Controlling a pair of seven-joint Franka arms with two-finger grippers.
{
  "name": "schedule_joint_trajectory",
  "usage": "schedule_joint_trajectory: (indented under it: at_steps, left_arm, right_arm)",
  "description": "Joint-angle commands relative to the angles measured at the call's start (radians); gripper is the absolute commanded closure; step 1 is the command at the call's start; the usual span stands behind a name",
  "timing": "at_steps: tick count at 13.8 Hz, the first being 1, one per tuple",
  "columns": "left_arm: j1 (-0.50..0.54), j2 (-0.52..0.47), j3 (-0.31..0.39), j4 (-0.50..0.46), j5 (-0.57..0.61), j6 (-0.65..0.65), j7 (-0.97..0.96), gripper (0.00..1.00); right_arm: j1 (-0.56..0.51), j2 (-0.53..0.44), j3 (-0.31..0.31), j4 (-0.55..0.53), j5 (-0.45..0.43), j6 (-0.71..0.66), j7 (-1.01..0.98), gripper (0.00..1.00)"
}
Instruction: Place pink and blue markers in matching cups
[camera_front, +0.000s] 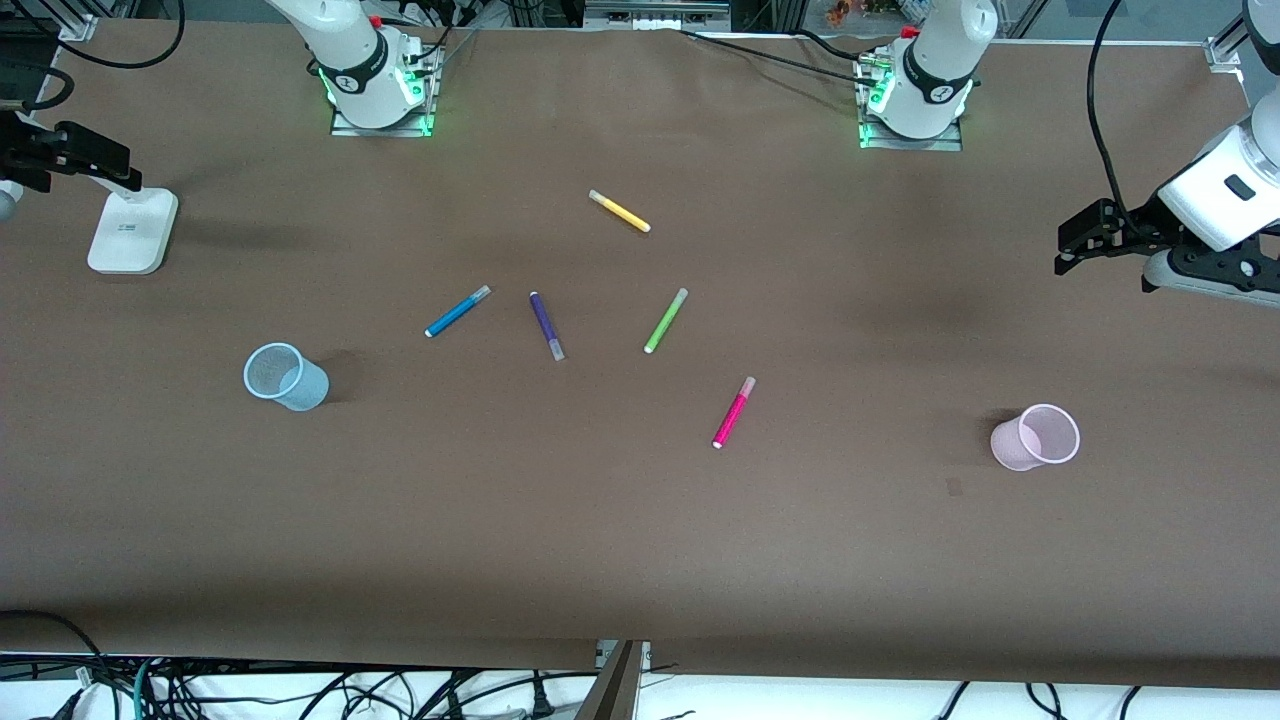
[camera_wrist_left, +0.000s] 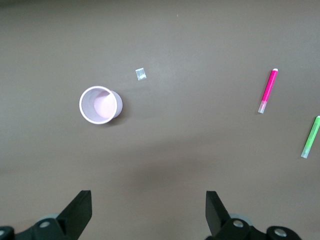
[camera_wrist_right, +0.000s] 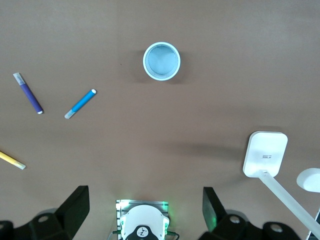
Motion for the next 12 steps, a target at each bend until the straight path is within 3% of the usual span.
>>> schedule_joint_trajectory:
  at_steps: [1, 10, 12]
  left_arm:
    - [-0.025, 0.049, -0.035, 0.026, -0.023, 0.036, -0.015, 0.0]
    - [-0.037, 0.382, -0.272, 0.031, -0.02, 0.347, -0.07, 0.0]
    - [-0.092, 0.457, -0.288, 0.018, -0.011, 0.453, -0.128, 0.0]
  right_arm:
    - [-0.01, 0.01, 0.007, 0.025, -0.012, -0.013, 0.005, 0.0]
    - [0.002, 0.093, 0.011, 0.017, 0.002, -0.018, 0.009, 0.0]
    - [0.018, 0.119, 0.02, 0.014, 0.003, -0.069, 0.009, 0.0]
